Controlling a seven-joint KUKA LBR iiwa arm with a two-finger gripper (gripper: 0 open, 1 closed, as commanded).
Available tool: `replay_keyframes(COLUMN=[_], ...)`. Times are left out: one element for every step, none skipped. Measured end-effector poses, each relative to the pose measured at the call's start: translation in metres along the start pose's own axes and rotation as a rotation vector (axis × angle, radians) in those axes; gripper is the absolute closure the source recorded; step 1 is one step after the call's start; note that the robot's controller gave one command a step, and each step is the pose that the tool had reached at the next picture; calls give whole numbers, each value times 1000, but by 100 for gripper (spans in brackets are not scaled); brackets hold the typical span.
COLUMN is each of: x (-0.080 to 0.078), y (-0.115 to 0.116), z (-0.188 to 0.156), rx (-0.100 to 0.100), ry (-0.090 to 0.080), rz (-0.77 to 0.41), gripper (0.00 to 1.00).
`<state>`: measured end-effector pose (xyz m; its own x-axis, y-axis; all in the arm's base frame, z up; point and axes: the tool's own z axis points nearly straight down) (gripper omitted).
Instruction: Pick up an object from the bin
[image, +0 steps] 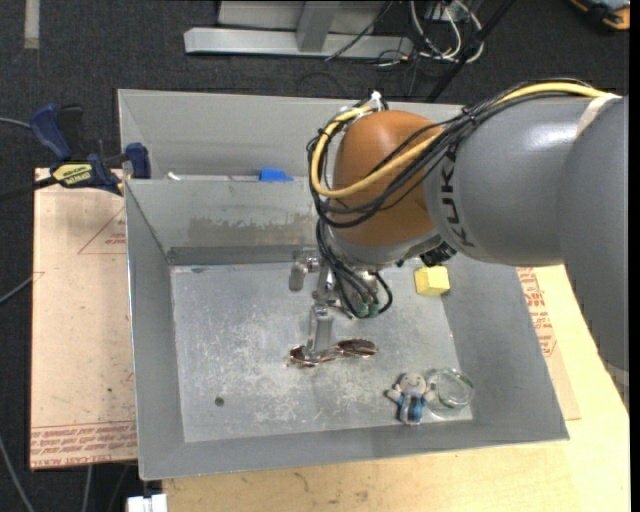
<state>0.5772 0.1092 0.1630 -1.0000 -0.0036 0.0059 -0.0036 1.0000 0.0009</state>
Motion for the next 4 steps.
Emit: replay_keyframes(x=[-1,22,14,31], y=[-1,-46,-58,-64], z=[-5,33,23,35], rx=[-1,0,0,0], ry=[-7,-7,-7,-7], rz=[3,-38,-162,39], gripper=[0,0,0,0])
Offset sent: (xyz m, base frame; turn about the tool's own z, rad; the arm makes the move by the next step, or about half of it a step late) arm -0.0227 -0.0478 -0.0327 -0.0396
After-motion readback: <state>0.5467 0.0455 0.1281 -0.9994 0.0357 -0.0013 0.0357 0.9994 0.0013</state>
